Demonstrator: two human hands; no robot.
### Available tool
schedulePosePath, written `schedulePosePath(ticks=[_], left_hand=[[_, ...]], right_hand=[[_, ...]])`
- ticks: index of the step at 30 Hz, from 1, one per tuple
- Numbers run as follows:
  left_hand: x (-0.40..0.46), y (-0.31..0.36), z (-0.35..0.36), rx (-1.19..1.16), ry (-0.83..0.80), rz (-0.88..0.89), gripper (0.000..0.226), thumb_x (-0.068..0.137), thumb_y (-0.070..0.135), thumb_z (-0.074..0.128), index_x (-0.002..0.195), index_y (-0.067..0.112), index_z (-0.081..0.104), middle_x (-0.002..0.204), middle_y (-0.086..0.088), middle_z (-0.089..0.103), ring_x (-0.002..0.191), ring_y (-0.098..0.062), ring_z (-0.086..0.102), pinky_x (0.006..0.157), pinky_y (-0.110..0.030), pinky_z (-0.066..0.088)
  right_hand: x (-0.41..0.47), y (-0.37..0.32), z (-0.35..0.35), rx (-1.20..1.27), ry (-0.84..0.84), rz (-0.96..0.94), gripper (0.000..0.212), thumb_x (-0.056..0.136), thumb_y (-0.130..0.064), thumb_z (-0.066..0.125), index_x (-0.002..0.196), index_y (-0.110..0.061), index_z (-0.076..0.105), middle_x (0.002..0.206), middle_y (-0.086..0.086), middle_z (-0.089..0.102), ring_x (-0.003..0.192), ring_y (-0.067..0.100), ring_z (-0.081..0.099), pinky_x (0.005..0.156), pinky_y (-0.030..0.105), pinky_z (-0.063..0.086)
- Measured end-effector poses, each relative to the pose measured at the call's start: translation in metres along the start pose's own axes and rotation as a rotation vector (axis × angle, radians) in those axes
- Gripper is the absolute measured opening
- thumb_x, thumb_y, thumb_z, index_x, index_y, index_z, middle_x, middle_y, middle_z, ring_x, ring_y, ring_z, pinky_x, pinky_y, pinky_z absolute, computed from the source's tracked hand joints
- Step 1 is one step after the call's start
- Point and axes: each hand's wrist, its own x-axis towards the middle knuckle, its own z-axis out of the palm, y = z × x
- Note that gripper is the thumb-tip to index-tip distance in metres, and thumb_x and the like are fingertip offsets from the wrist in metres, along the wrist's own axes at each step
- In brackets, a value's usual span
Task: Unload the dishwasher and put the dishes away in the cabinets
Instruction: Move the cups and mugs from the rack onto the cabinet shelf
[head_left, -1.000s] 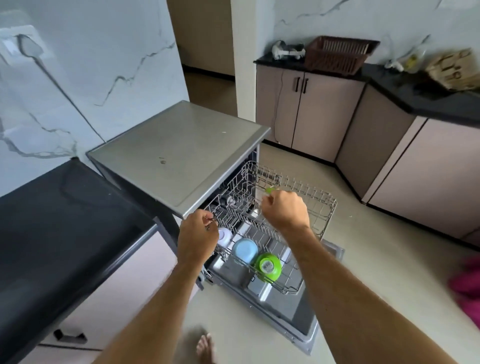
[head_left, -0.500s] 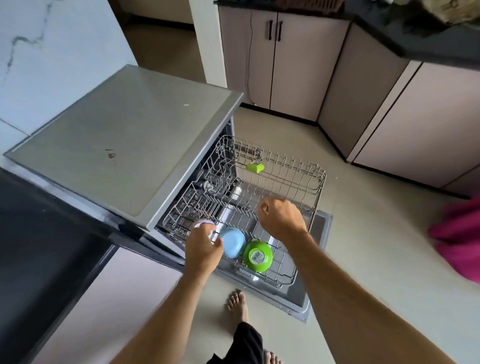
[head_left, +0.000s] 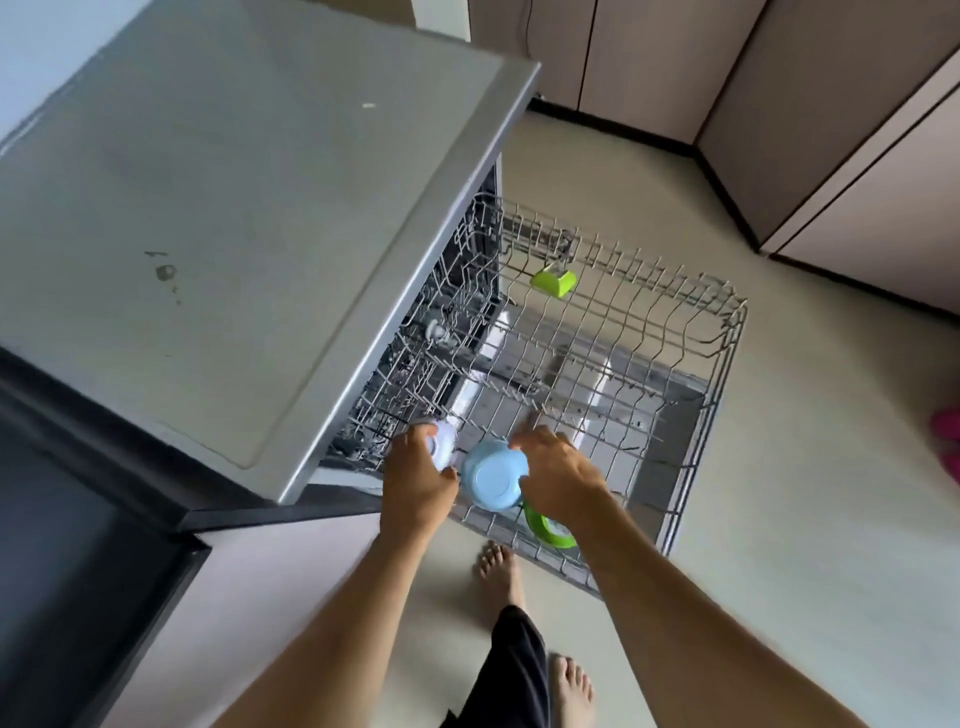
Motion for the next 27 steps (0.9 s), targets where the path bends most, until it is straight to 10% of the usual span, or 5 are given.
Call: schedulePosePath(ticks=[27], left_hand=[[0.085, -0.047, 0.074, 0.32, -0.211, -0.381, 0.094, 0.077, 0.027, 0.08, 0.147, 0.019, 0.018, 0.134, -0.02, 0.041, 0.116, -0.033, 0.05, 0.085, -0.041, 0.051]], right_hand=[[0.055, 0.0, 0.095, -0.335, -0.062, -0.135, 0.085, 0.094, 0.001, 0.049, 0.156, -0.04, 0.007, 0.165, 0.01, -0.004, 0.14, 0.047, 0.021, 0.111, 0.054, 0.036]])
